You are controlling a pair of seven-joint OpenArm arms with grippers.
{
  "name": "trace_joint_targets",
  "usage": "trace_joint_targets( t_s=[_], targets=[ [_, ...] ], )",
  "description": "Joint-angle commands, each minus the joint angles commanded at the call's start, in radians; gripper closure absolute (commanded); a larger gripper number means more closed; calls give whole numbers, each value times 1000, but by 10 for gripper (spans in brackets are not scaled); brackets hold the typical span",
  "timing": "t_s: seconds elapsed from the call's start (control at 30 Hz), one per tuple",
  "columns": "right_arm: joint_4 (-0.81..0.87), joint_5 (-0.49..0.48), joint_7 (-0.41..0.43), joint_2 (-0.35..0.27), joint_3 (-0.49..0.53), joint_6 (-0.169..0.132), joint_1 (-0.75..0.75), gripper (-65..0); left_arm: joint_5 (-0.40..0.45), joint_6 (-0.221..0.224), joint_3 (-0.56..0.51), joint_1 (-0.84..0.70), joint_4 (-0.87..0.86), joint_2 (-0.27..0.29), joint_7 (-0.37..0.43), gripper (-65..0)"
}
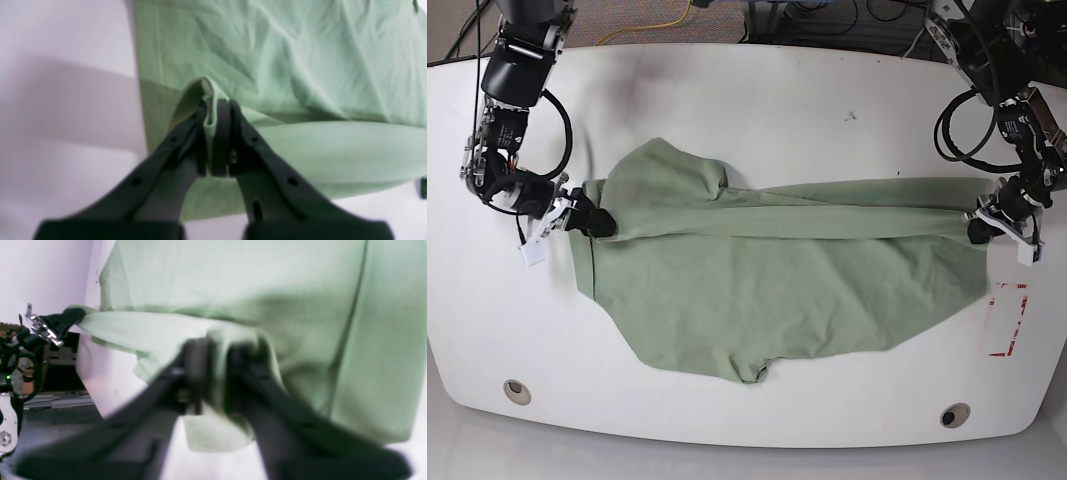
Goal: Layout the t-shirt on the table in an organized manner, then fold the t-shirt properly
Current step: 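Pull the shoulder edge taut between both grippers, folding it over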
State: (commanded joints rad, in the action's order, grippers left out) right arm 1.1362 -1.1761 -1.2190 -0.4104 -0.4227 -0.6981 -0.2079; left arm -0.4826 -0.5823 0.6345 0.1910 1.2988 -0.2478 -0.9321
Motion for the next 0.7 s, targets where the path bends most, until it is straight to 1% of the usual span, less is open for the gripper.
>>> trace_joint_targets(
  t_s=[0.07, 0.1, 0.13, 0.17, 0.27, 0.33, 0.4, 0.5, 0.53, 0.63, 0.7],
  targets=[
    [2, -2, 0, 0, -5, 0, 2, -485, -2, 0, -6, 0, 5, 0, 0, -183],
    [2, -3, -2, 0, -6, 0, 2, -536, -2, 0, -5, 0, 5, 0, 0, -235],
    [3, -3, -2, 0, -6, 0, 2, -566, -2, 0, -5, 0, 5, 0, 0, -268],
    [5, -6, -2, 0, -6, 0, 2, -595, -2, -2, -5, 0, 5, 0, -2, -318],
    [43, -8, -3, 0, -6, 0, 21, -590, -3, -2, -5, 0, 5, 0, -12, -413],
    [83, -9, -3, 5, -6, 0, 43, -577, -3, -2, -2, 0, 6, -2, -35, -444],
    [137, -17, -6, 8, -8, 0, 69, -568, -5, -2, -2, 2, 15, -2, -49, -449],
    [198, -55, -11, 15, -8, 1, 135, -568, -5, -2, 15, 0, 75, -2, -71, -449],
    [213, -68, -11, 28, -8, 5, 160, -568, -5, -2, 26, -3, 98, -2, -83, -450],
    [238, -77, -6, 41, -8, 35, 230, -566, -5, -3, 69, -3, 150, -2, -114, -450],
    [236, -75, -2, 44, -9, 42, 269, -566, -9, -5, 92, -3, 176, -2, -117, -450]
  ],
)
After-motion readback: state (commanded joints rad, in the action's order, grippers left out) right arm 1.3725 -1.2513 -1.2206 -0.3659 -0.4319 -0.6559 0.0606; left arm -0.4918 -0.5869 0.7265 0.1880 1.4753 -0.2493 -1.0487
